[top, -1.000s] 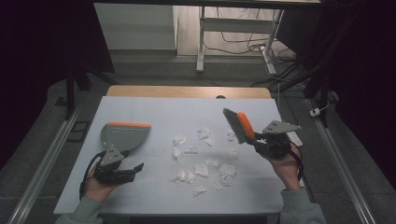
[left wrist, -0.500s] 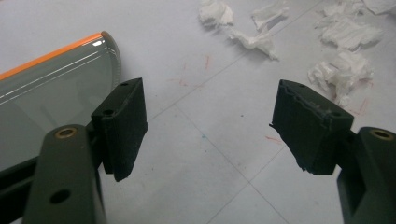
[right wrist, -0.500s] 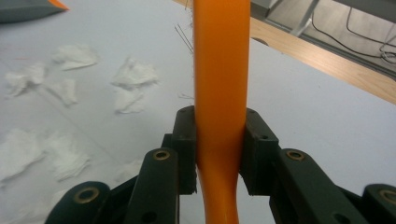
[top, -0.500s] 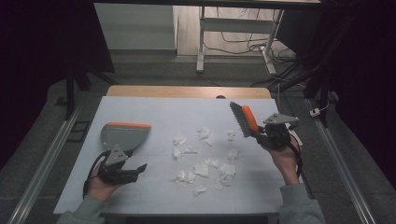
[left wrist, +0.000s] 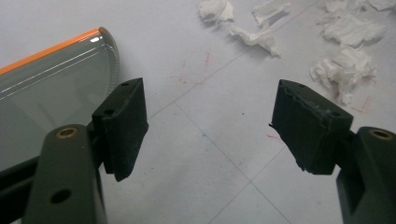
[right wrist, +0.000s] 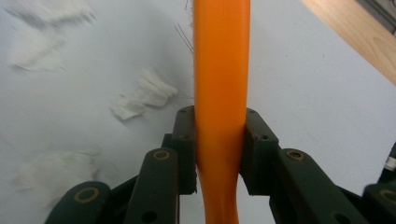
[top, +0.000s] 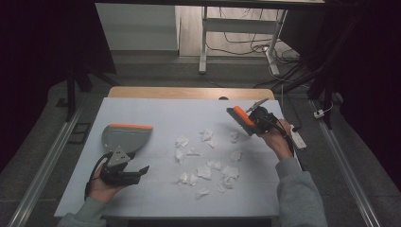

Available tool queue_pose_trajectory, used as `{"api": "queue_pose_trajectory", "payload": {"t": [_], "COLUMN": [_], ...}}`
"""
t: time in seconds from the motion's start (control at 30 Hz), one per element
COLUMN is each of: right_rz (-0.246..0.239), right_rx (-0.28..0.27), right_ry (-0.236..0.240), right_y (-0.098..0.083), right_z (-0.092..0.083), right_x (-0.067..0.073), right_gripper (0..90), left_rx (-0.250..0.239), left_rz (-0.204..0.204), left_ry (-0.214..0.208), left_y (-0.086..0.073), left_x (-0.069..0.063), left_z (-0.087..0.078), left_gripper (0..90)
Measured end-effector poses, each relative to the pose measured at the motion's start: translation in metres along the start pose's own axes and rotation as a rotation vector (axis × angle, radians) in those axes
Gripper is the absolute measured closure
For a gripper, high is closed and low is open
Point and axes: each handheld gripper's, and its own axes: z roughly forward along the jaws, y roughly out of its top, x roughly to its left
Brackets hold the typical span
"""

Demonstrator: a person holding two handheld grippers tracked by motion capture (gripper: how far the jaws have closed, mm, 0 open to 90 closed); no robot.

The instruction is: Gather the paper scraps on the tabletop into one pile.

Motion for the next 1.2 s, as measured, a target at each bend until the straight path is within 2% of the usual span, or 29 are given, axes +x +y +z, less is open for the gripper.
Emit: {"api": "queue_pose_trajectory", "payload": {"t": [0.13,0.23,0.3,0.4,0.47,0.6,0.67,0.7,0.8,0.87,1.0,1.07,1.2], "right_rz": [-0.050,-0.077,-0.113,-0.133,-0.136,-0.195,-0.212,-0.201,-0.163,-0.139,-0.128,-0.126,-0.163], "right_rx": [0.076,0.072,0.079,0.071,0.044,0.030,-0.008,-0.036,-0.115,-0.133,-0.104,-0.079,-0.009], "right_ry": [-0.009,0.004,0.013,0.051,0.104,0.187,0.231,0.237,0.198,0.165,0.098,0.083,0.070], "right_y": [0.011,0.015,0.018,0.021,0.021,0.019,0.017,0.017,0.018,0.020,0.027,0.032,0.045], "right_z": [0.013,0.016,0.017,0.014,0.010,-0.001,-0.010,-0.017,-0.034,-0.038,-0.027,-0.014,0.013], "right_x": [0.006,0.014,0.022,0.032,0.039,0.058,0.064,0.064,0.056,0.048,0.037,0.035,0.037], "right_gripper": [70.6,70.7,70.7,70.8,70.8,70.7,70.7,70.7,70.6,70.6,70.6,70.6,70.6], "left_rx": [-0.006,0.000,0.002,-0.002,-0.003,-0.004,-0.003,-0.004,-0.003,-0.007,-0.006,-0.007,-0.011], "left_rz": [-0.003,-0.007,-0.004,0.001,0.000,-0.003,-0.003,-0.004,-0.006,-0.006,-0.006,-0.010,-0.019], "left_ry": [-0.003,-0.002,-0.001,-0.003,-0.003,-0.002,-0.004,-0.006,0.001,0.000,-0.002,-0.002,-0.001], "left_y": [-0.001,-0.001,0.000,0.001,0.001,0.000,0.000,0.000,0.001,0.002,0.002,0.001,0.000], "left_x": [0.001,0.001,0.000,-0.002,-0.001,-0.001,-0.001,-0.001,-0.002,-0.002,-0.002,-0.001,0.002], "left_z": [-0.001,-0.001,0.000,-0.001,-0.001,-0.001,-0.001,-0.001,-0.002,-0.002,-0.002,-0.002,-0.003], "left_gripper": [27.7,28.1,28.2,28.3,28.3,28.3,28.3,28.3,28.3,28.3,28.3,28.4,28.3]}}
